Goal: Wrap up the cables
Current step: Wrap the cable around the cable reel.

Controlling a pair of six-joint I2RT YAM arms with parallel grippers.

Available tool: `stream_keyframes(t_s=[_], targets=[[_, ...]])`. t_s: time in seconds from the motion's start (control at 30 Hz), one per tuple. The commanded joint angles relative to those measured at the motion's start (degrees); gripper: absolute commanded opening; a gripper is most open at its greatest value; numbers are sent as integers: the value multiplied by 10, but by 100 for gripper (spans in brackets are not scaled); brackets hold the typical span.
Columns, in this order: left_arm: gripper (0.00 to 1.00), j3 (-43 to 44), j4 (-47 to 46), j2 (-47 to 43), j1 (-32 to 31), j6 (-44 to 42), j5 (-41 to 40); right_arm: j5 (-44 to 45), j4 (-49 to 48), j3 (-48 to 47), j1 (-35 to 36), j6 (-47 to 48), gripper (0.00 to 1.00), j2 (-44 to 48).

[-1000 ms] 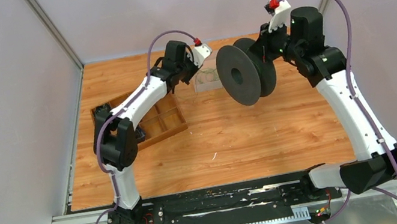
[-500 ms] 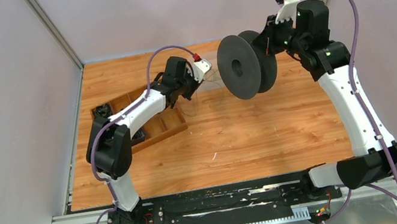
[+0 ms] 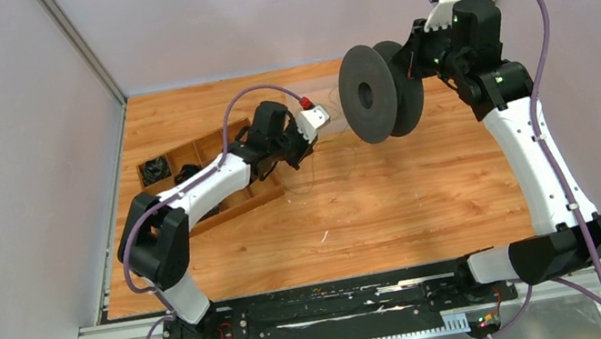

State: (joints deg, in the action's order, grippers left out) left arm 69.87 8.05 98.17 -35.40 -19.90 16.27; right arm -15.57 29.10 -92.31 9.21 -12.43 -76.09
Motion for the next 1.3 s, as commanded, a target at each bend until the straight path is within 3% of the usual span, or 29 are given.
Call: stream_keyframes(t_s=[0.0,0.63,0.9,1.27], targets=[[0,-16,-19,-29,-21,3,42,23,-18,-23,-15,-15,1,3],[0,-86,-6,-105,-110,-53,96,82,-34,0,-19,18,1,7],[0,-48,59,-103,-135,-77,108,91,-47,16,-19,27,1,4],[0,41,173,-76,-236,-136,96,115,-59,32,-18,29,1,1]])
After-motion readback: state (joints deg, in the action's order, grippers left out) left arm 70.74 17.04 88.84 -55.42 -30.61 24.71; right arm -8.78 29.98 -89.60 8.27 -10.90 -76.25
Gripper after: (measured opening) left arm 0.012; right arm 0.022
